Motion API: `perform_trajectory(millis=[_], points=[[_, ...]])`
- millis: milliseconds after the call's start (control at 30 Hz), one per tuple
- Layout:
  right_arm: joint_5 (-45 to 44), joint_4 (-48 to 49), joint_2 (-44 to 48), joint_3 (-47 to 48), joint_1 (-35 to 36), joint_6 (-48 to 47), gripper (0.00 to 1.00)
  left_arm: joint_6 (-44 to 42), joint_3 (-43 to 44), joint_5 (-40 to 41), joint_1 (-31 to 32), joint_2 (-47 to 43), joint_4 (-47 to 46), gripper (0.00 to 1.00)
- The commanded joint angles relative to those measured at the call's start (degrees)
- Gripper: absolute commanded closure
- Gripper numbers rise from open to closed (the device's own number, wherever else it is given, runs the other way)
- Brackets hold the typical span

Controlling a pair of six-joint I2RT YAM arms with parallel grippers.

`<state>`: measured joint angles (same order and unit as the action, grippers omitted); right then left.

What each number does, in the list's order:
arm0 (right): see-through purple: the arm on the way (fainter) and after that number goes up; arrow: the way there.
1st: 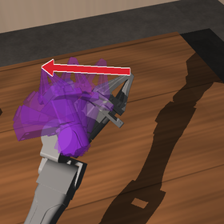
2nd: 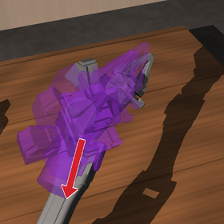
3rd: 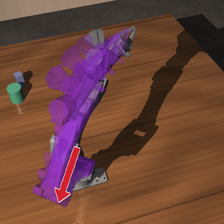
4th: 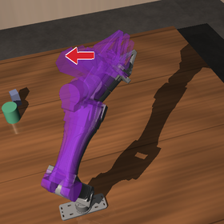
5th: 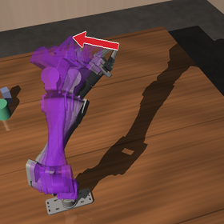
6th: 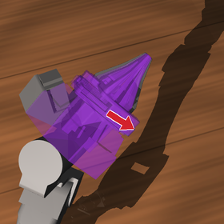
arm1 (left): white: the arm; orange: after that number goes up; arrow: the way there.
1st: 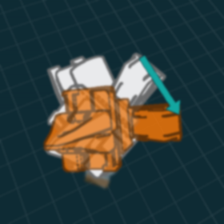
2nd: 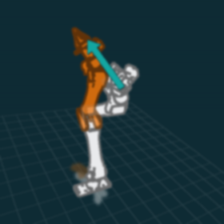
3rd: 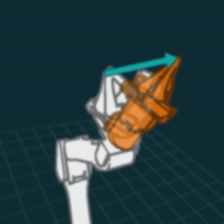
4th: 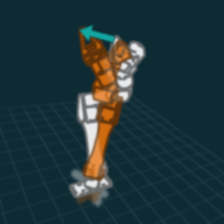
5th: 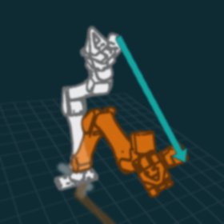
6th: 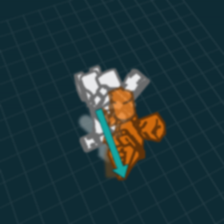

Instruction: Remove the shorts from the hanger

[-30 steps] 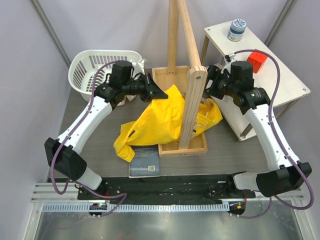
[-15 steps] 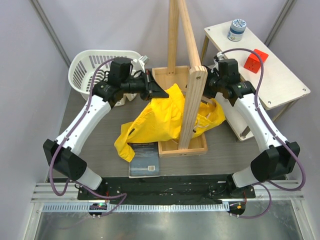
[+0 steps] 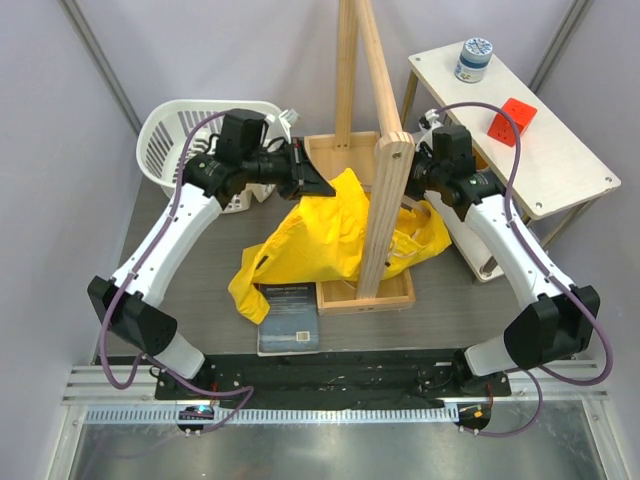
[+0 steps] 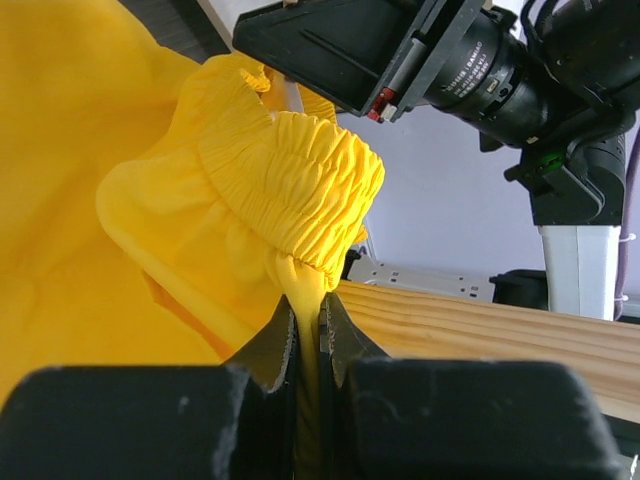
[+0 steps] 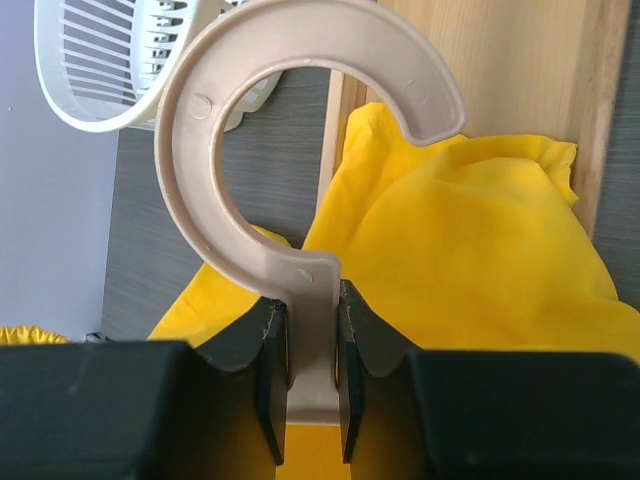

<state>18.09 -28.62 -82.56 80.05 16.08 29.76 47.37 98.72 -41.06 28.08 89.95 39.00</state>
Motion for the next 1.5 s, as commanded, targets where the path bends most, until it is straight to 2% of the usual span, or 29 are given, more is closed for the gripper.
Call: perform_trajectory(millis=[0, 67, 100, 167, 200, 367, 433, 467, 500, 567, 800, 967, 1033, 1133, 1167, 1333, 1367, 1467], points=[[-2.44, 4.10, 4.16, 0.81, 0.36, -0.84, 0.99, -1.23, 1.83, -0.69, 0.84, -1.27, 2.57, 0.95], [-2.88, 3.14, 3.99, 2.03, 0.36, -2.41, 0.99, -2.19, 2.35, 0.09, 0.93, -1.36, 4.32, 0.86], [-3.23, 1.83, 3.82, 2.56, 0.27, -2.86, 0.99, -2.90, 2.97, 0.97, 0.93, -1.27, 5.72, 0.76], [-3.93, 0.68, 3.29, 4.49, 0.36, -3.74, 0.99, -5.70, 5.76, 3.17, 0.93, -1.10, 10.27, 0.67], [-4.28, -0.37, 3.20, 5.02, 0.36, -4.53, 0.99, -6.85, 6.83, 5.87, 0.93, -1.18, 11.26, 0.58], [-3.94, -2.05, 2.94, 6.96, 0.36, -6.11, 0.99, -11.86, 12.88, 16.78, 3.12, -2.59, 11.18, 0.39], [-3.06, -2.23, 2.85, 7.14, 0.27, -6.03, 0.99, -16.59, 16.49, 23.43, 5.66, 0.20, 14.59, 0.37], [-2.27, -2.31, 2.76, 7.22, 0.36, -6.03, 0.99, -18.27, 21.21, 25.65, 8.46, 1.44, 16.52, 0.36], [-2.01, -2.66, 2.76, 7.22, 0.45, -5.94, 0.99, -20.72, 23.60, 27.68, 9.53, 3.19, 20.63, 0.38], [-2.00, -3.02, 3.02, 6.87, 0.54, -5.77, 0.99, -21.45, 28.08, 28.93, 10.94, 6.54, 22.86, 0.41], [-1.56, -3.28, 4.17, 5.73, 0.62, -5.76, 0.99, -18.99, 28.11, 25.69, 11.21, 9.10, 18.83, 0.49], [-0.60, -3.28, 4.25, 5.91, 0.62, -5.59, 0.99, -18.38, 28.99, 26.65, 11.83, 10.50, 17.52, 0.40], [-0.34, -3.37, 4.34, 5.82, 0.97, -5.59, 0.99, -17.59, 28.90, 23.84, 12.00, 11.12, 16.11, 0.41], [-0.33, -3.55, 4.43, 5.56, 1.06, -5.76, 0.99, -16.88, 29.08, 24.44, 12.79, 11.74, 15.66, 0.52], [-0.42, -3.63, 4.60, 5.47, 0.98, -5.85, 0.99, -16.88, 28.99, 24.71, 12.79, 11.74, 15.75, 0.59], [-0.42, -3.72, 5.13, 4.15, 1.06, -5.94, 0.99, -17.05, 28.38, 26.03, 12.79, 10.69, 15.31, 0.72], [-0.51, -3.81, 5.31, 3.97, 0.98, -5.94, 0.99, -16.97, 28.20, 26.03, 12.79, 10.51, 15.05, 0.82], [-1.82, -4.25, 5.66, 3.53, 1.06, -5.85, 0.99, -16.96, 28.11, 27.43, 12.71, 9.63, 15.58, 1.00]])
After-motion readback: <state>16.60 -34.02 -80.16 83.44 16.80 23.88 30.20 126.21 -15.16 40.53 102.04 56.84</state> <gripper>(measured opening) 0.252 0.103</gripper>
